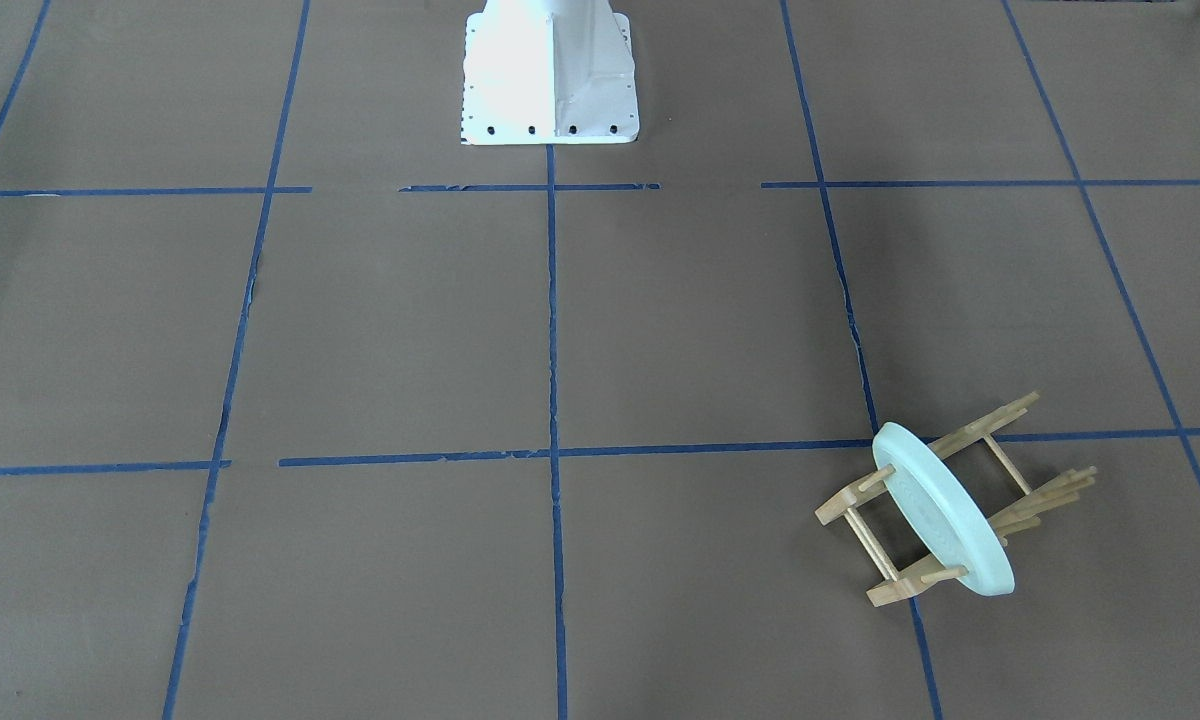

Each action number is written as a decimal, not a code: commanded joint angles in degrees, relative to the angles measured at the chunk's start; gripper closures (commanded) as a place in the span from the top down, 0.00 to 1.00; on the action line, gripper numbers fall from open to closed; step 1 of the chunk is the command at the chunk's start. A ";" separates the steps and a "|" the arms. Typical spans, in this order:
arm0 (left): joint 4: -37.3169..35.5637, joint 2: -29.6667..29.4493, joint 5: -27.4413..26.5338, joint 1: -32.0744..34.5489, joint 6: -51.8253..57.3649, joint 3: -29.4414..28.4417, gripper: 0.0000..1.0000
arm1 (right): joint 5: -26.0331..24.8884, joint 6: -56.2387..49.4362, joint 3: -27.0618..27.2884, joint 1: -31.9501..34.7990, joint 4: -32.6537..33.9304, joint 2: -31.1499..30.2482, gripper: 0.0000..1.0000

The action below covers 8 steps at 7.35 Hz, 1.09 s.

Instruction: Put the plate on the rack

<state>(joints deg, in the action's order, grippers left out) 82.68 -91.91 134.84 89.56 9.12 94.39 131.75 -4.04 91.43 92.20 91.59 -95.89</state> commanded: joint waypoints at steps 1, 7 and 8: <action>-0.15 0.24 0.07 0.26 0.20 -0.09 1.00 | 0.00 0.00 -0.03 0.00 0.08 0.00 1.00; 0.28 0.42 0.86 6.24 -0.42 0.09 1.00 | 0.00 0.00 -0.03 0.00 0.08 0.00 1.00; 0.37 0.50 0.60 6.24 -0.24 0.09 1.00 | 0.00 0.09 -0.03 0.00 -0.01 0.00 1.00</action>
<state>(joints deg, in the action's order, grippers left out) 82.91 -91.48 135.61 95.86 8.80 94.46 131.75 -4.02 91.41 92.20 91.64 -95.89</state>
